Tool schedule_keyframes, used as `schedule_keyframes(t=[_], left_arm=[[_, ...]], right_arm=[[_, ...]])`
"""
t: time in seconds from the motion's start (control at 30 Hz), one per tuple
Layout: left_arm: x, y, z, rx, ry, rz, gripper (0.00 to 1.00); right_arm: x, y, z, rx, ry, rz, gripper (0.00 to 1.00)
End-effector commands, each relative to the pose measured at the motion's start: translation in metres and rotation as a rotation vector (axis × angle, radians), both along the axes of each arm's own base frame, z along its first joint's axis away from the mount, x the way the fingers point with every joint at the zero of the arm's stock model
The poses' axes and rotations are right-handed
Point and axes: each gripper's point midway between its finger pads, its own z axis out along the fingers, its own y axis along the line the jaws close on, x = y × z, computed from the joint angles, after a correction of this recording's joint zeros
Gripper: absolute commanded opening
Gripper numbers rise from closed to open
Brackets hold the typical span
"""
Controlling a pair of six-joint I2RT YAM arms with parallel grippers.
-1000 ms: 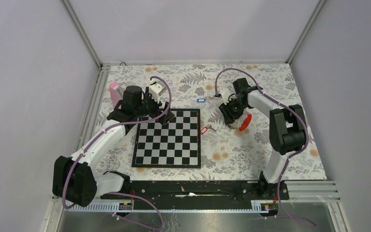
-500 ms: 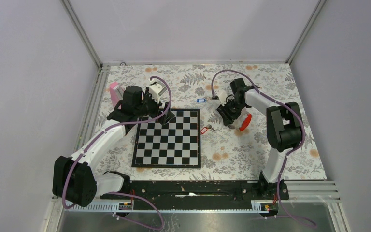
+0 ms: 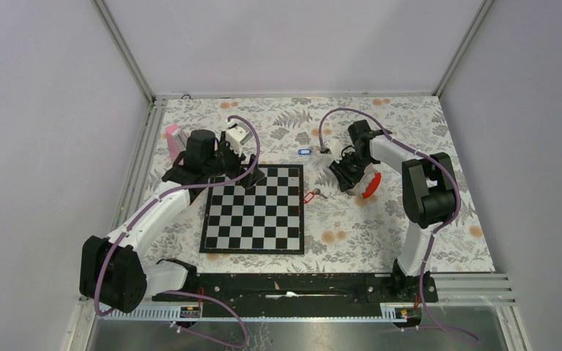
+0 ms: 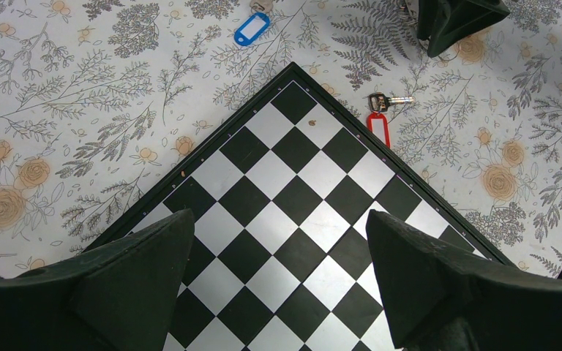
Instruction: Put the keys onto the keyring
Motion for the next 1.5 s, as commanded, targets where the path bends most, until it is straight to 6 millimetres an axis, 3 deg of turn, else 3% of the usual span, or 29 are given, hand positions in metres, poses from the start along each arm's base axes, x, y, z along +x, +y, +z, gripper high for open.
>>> schedule_keyframes(t=[0.0, 0.63, 0.93, 1.17, 1.47], left_arm=[[0.005, -0.003, 0.01, -0.014, -0.059, -0.021, 0.99], [0.005, -0.004, 0.011, -0.018, -0.061, -0.026, 0.99], [0.003, -0.005, 0.012, -0.023, -0.06, -0.03, 0.99], [0.003, -0.005, 0.011, -0.023, -0.056, -0.033, 0.99], [0.003, -0.005, 0.009, -0.02, -0.053, -0.031, 0.99]], right_arm=[[-0.003, 0.006, 0.002, 0.019, 0.015, 0.045, 0.36], [-0.005, -0.011, 0.014, -0.056, -0.054, -0.019, 0.24], [-0.021, -0.017, 0.034, -0.049, -0.115, -0.007, 0.47], [-0.034, -0.034, 0.031, -0.113, -0.148, 0.05, 0.52], [-0.023, -0.041, 0.02, -0.166, -0.16, 0.155, 0.59]])
